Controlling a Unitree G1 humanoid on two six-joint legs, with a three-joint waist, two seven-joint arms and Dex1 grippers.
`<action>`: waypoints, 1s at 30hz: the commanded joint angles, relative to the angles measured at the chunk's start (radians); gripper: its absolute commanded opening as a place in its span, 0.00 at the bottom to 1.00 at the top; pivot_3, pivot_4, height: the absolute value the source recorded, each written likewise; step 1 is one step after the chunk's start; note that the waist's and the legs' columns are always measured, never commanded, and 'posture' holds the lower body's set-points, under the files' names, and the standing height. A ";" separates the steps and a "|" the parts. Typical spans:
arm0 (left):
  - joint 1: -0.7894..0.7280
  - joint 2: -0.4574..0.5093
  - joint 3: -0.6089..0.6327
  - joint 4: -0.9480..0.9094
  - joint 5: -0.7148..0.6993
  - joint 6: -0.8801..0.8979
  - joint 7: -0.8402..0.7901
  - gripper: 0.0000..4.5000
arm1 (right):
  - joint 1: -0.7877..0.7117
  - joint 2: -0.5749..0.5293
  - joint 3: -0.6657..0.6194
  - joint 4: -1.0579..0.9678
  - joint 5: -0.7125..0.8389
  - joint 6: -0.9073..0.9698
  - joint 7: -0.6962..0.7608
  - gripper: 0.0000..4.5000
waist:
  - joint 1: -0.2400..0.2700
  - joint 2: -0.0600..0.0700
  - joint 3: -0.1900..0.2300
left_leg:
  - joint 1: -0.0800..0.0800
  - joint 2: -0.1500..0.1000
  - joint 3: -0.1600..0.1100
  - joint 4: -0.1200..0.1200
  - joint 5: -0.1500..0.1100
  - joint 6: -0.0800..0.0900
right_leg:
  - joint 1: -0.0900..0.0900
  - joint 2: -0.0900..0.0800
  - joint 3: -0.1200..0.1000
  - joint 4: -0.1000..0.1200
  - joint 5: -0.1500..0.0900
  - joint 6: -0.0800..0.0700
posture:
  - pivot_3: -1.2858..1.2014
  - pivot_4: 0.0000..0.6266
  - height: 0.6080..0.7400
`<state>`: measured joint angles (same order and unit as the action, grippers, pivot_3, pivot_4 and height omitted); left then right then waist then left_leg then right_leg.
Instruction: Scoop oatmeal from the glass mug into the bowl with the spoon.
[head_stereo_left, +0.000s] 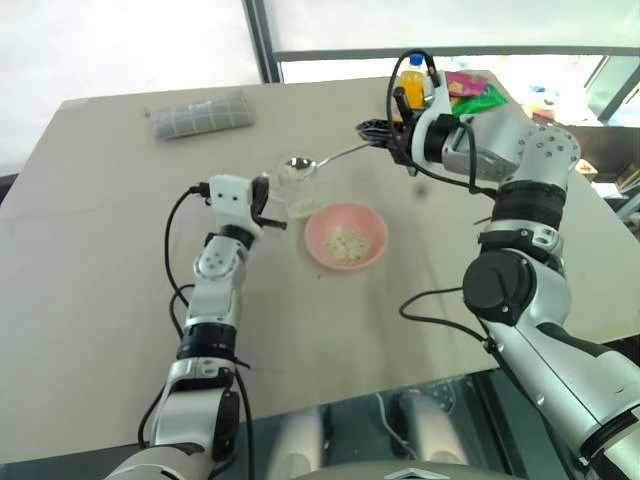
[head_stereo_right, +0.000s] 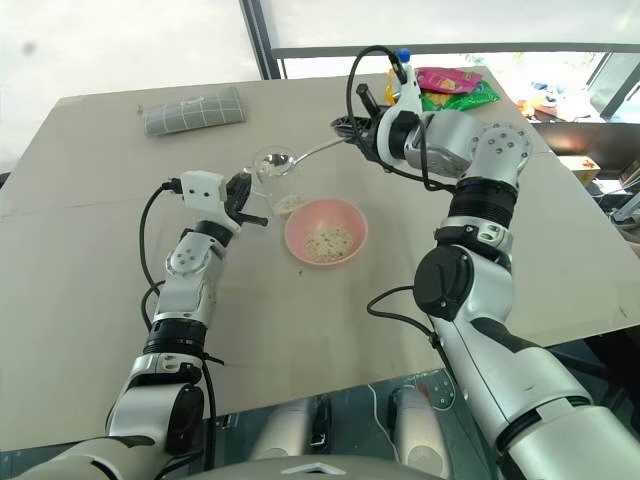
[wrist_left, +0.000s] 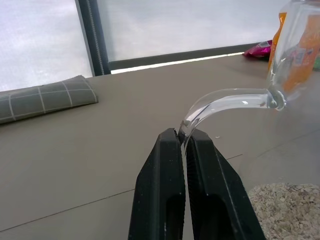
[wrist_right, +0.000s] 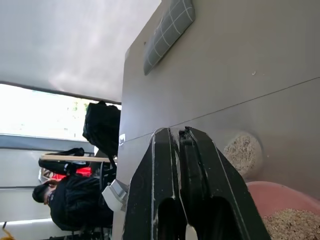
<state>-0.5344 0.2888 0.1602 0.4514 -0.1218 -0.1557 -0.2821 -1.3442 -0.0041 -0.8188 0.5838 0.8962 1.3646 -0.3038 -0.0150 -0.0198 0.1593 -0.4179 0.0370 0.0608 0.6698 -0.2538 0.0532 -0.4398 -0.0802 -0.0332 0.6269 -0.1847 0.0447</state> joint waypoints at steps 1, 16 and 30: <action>0.012 -0.006 -0.010 0.010 0.007 -0.007 -0.001 0.00 | -0.044 0.001 -0.028 -0.001 0.059 -0.023 -0.028 0.02 | 0.000 0.000 0.000 | 0.000 0.000 0.000 0.000 0.000 0.000 | 0.000 0.000 0.000 0.000 0.000 0.000 | 0.52 0.24 1.00; 0.014 -0.003 0.002 0.022 0.005 -0.012 0.005 0.00 | -0.045 0.015 -0.100 0.051 0.236 -0.094 -0.233 0.02 | -0.001 0.000 0.000 | 0.000 0.000 0.000 0.000 0.000 0.000 | 0.000 0.000 0.000 0.000 0.000 0.000 | 0.52 0.24 1.00; -0.002 0.030 0.045 0.035 -0.008 0.008 0.024 0.00 | 0.061 0.058 -0.062 -0.162 0.637 -0.104 -0.562 0.02 | -0.009 0.000 0.000 | 0.000 0.001 0.000 -0.001 0.000 0.000 | 0.000 0.000 0.000 0.000 0.000 0.000 | 0.52 0.24 1.00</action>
<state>-0.5358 0.2998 0.1894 0.4769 -0.1336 -0.1559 -0.2727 -1.2738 0.0484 -0.9017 0.4919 1.4312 1.2780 -0.8139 -0.0240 -0.0197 0.1593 -0.4179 0.0378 0.0605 0.6691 -0.2539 0.0534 -0.4400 -0.0799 -0.0331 0.6270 -0.1847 0.0447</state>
